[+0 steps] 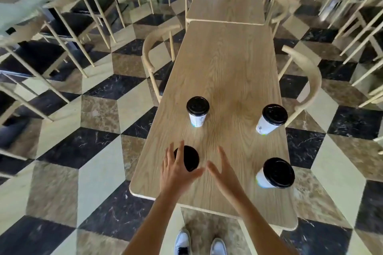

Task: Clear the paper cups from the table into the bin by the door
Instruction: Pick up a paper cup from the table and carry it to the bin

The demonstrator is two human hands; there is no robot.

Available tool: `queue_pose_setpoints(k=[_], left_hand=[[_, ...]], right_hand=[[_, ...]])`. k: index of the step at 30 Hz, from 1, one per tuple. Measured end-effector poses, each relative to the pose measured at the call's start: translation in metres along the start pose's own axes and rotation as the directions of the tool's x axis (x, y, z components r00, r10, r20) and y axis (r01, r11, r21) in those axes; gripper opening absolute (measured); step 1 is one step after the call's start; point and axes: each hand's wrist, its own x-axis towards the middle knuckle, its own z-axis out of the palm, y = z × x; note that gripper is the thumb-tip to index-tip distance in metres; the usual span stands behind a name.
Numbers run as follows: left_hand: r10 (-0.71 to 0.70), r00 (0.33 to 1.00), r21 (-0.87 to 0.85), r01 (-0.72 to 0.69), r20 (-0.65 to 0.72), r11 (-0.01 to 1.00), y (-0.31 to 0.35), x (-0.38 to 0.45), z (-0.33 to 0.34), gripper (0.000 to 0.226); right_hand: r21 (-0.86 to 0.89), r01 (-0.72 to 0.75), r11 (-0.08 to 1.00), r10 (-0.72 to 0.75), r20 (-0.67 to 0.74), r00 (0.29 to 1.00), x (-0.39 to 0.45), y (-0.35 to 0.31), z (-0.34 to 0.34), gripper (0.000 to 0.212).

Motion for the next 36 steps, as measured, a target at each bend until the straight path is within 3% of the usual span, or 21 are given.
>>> queue_pose_setpoints(k=[10, 17, 20, 23, 28, 31, 36], left_hand=[[0.054, 0.995, -0.034, -0.057, -0.08, 0.998, -0.001, 0.001, 0.0, 0.095], [0.016, 0.997, -0.249, -0.035, -0.077, 0.968, 0.016, -0.007, -0.027, 0.099], [0.026, 0.996, -0.342, -0.054, -0.086, 0.938, 0.027, -0.01, -0.04, 0.098], [0.039, 0.996, -0.399, -0.068, -0.079, 0.915, 0.036, -0.012, -0.052, 0.094], [0.089, 0.994, -0.464, -0.108, -0.063, 0.879, 0.051, -0.019, -0.064, 0.088], [0.175, 0.984, -0.498, -0.161, -0.018, 0.852, 0.065, -0.027, -0.06, 0.07], [0.34, 0.937, -0.561, -0.24, 0.079, 0.792, 0.109, -0.055, -0.04, 0.07]], right_hand=[[0.073, -0.108, 0.991, 0.108, 0.002, 0.994, 0.012, 0.014, 0.023, 0.08], [0.124, -0.084, 0.989, 0.086, -0.008, 0.996, 0.013, 0.014, 0.026, 0.075], [0.187, -0.081, 0.979, 0.089, -0.032, 0.996, 0.01, 0.01, 0.023, 0.089], [0.281, -0.084, 0.956, 0.113, -0.087, 0.99, 0.006, 0.001, 0.02, 0.104], [0.42, -0.038, 0.907, 0.124, -0.181, 0.976, -0.013, -0.016, 0.009, 0.096], [0.432, 0.005, 0.902, 0.133, -0.29, 0.948, -0.036, -0.021, -0.006, 0.094], [0.376, 0.051, 0.925, 0.147, -0.48, 0.865, -0.093, -0.013, -0.049, 0.081]])
